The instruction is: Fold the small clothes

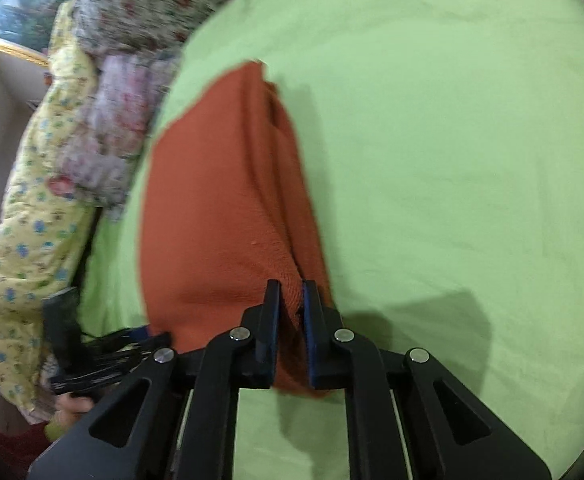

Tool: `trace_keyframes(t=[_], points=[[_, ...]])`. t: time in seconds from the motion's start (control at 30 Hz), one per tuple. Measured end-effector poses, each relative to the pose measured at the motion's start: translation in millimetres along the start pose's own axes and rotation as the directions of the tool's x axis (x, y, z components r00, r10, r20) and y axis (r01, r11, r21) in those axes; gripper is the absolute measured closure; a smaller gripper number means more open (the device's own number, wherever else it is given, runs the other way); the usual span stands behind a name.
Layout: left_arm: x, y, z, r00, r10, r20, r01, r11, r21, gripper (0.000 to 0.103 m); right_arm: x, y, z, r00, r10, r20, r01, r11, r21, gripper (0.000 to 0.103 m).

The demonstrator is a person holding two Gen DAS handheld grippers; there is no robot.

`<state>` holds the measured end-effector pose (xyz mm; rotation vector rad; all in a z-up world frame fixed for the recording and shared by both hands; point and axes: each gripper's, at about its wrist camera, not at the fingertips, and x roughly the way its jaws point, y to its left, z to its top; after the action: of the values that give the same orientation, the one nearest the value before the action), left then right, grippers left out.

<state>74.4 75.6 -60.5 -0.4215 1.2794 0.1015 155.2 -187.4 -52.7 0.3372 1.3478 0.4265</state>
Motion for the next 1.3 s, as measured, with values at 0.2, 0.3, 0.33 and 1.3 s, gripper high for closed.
trace_keyframes(t=[0.2, 0.3, 0.33, 1.3], points=[[4.1, -4.5, 3.0, 1.0, 0.003, 0.002, -0.003, 1.0, 0.021, 0.051, 11.8, -5.5, -2.3, 0.999, -0.05, 0.01, 0.05, 0.998, -0.024, 0.092], [4.1, -7.6, 4.0, 1.0, 0.002, -0.002, -0.002, 1.0, 0.019, 0.051, 12.4, -5.1, -2.2, 0.998, -0.06, 0.015, 0.061, 0.997, -0.038, 0.092], [3.9, -8.0, 4.3, 1.0, 0.001, -0.004, -0.001, 1.0, 0.017, 0.051, 11.6, -5.9, -2.3, 0.998, -0.058, 0.018, 0.059, 0.998, -0.037, 0.091], [-57.1, -29.8, -58.7, 0.981, 0.06, 0.187, -0.06, 0.998, -0.005, 0.038, -23.5, 57.7, -80.3, 0.996, -0.078, 0.051, 0.087, 0.973, -0.214, 0.08]])
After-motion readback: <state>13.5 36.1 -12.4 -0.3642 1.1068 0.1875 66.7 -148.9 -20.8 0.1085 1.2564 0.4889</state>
